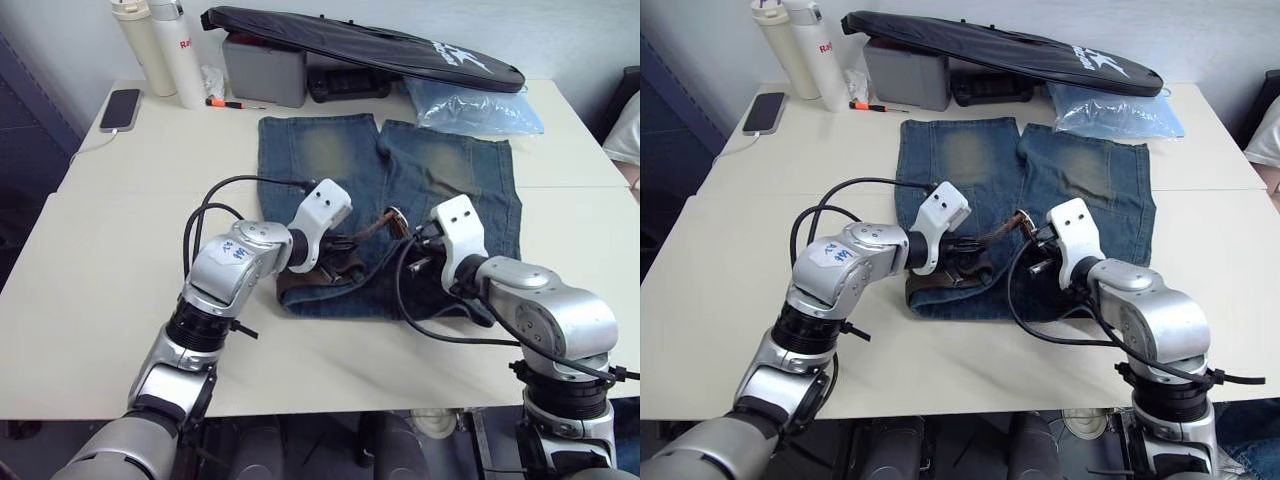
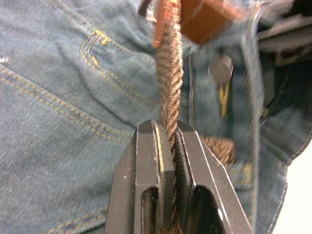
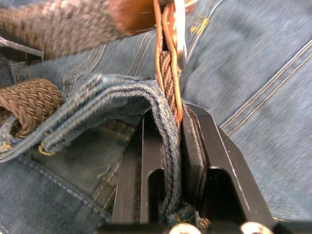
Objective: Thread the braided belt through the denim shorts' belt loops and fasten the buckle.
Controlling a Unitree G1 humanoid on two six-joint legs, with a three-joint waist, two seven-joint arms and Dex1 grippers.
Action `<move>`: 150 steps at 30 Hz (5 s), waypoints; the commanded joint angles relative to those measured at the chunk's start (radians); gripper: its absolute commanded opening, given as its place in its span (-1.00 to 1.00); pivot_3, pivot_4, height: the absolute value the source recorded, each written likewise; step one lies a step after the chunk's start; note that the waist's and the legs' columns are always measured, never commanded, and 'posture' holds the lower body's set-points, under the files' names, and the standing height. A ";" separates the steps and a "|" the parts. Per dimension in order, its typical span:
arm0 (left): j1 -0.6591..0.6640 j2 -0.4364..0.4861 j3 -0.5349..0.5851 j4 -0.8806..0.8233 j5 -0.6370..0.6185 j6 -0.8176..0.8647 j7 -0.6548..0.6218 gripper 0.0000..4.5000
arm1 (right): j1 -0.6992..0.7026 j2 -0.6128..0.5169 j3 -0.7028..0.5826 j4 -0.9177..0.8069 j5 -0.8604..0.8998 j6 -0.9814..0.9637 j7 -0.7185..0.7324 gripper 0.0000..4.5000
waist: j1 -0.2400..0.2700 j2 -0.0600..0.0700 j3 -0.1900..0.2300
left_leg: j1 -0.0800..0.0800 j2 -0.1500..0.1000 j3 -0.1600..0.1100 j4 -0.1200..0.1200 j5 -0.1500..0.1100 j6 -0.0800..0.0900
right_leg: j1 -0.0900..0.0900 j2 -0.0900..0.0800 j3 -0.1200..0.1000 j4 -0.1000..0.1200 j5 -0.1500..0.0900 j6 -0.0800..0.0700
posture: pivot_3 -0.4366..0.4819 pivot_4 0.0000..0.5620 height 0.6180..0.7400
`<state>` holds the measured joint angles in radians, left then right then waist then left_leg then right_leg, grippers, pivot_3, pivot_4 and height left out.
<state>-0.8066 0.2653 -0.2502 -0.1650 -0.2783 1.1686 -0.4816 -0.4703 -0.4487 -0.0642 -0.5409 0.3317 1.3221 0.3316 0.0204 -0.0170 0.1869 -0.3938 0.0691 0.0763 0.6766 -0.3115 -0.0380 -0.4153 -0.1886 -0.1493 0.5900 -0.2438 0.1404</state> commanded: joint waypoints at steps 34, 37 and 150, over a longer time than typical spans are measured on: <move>-0.059 0.008 -0.107 0.041 0.019 -0.188 -0.117 -1.00 | -0.026 -0.554 0.001 -0.117 0.168 -0.345 0.522 0.96 | 0.005 0.000 0.001 | -0.002 0.000 0.000 0.001 0.000 0.000 | 0.000 0.000 -0.001 -0.002 0.000 0.000 | -0.05 -0.47 1.00; -0.062 0.022 -0.135 0.026 0.017 -0.233 -0.159 -1.00 | -0.069 -0.619 0.051 -0.045 0.064 -0.473 0.537 0.96 | 0.005 0.000 0.000 | -0.002 0.000 0.000 0.000 0.000 0.000 | 0.000 0.000 -0.001 -0.003 0.000 0.000 | -0.05 -0.47 1.00; -0.005 -0.368 0.706 -0.162 -0.324 0.446 0.315 -1.00 | 0.022 -0.186 0.149 0.253 0.288 -0.293 0.503 -0.97 | 0.003 -0.001 0.000 | -0.003 0.000 -0.001 0.006 -0.001 0.000 | 0.001 0.000 -0.001 -0.001 0.002 0.002 | -0.05 -0.47 1.00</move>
<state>-0.7795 -0.1116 0.4530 -0.3026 -0.5738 1.6190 -0.1485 -0.4586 -0.6056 0.0662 -0.2625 0.6416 1.0554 0.8211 0.0235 -0.0177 0.1873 -0.3965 0.0690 0.0752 0.6823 -0.3122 -0.0377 -0.4142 -0.1884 -0.1501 0.5893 -0.2423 0.1425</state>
